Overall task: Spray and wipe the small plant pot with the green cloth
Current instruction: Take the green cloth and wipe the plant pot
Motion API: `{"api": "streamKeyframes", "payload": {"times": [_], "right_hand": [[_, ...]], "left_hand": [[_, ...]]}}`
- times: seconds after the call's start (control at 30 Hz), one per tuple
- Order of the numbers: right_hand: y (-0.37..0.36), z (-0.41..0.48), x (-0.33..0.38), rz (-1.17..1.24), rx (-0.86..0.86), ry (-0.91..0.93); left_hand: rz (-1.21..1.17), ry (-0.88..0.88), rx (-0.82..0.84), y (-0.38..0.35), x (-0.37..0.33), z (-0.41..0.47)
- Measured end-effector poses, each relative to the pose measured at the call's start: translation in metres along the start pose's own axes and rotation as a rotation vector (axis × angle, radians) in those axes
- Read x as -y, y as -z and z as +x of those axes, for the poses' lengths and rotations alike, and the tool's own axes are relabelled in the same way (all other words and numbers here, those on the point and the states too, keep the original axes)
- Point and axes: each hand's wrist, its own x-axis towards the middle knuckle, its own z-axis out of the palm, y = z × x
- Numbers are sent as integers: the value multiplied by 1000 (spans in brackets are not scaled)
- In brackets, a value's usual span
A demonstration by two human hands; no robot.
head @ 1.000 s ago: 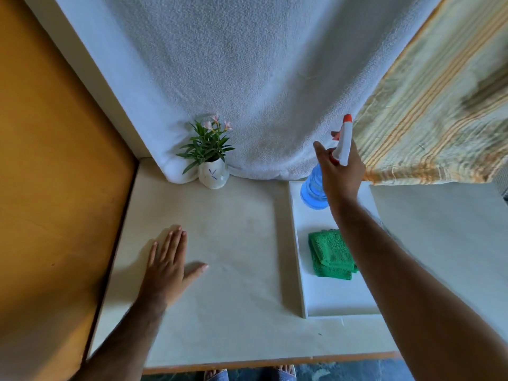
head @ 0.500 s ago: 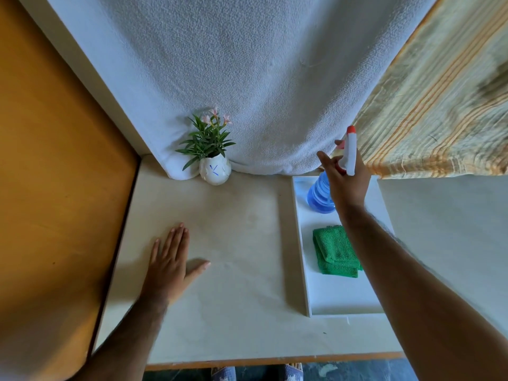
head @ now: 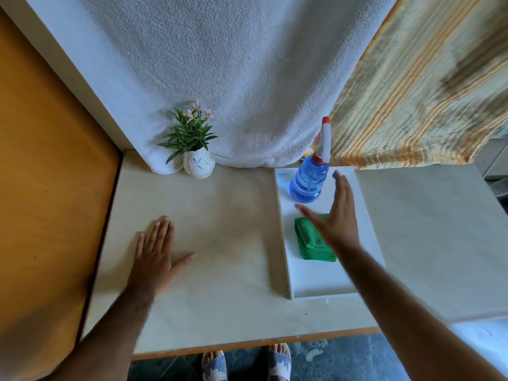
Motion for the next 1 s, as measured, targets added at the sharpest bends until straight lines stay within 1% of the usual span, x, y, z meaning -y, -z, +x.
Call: {"api": "streamKeyframes", "payload": {"times": [0.07, 0.13, 0.17, 0.23, 0.33, 0.5, 0.67, 0.8, 0.87, 0.9, 1.0], "right_hand": [[3, -36, -15, -182, 67, 168], [6, -61, -32, -321, 216, 318], [7, -70, -40, -385, 291, 362], [12, -77, -53, -495, 396, 402], [15, -71, -59, -559, 449, 428], [9, -54, -50, -575, 435, 466], [9, -55, -40, -548, 435, 426], [11, -47, -29, -452, 401, 259], [16, -42, -17, -379, 329, 209], [17, -40, -9, -350, 287, 213], [11, -29, 25, -268, 169, 296]], "left_hand": [[-9, 1, 7, 1, -1, 0], [-19, 3, 15, 1, -1, 1], [-25, 5, 20, 1, -2, 1], [-26, 8, 30, 1, -2, 2], [-12, 10, 29, -1, -1, 2], [4, 7, 6, -2, -1, 1], [-2, 7, -6, 2, -5, -1], [-15, 4, -4, 4, -7, -3], [-23, 7, -9, 5, -6, -3], [-24, 7, -9, 5, -7, -2], [-9, 13, -2, 5, -7, 0]]}}
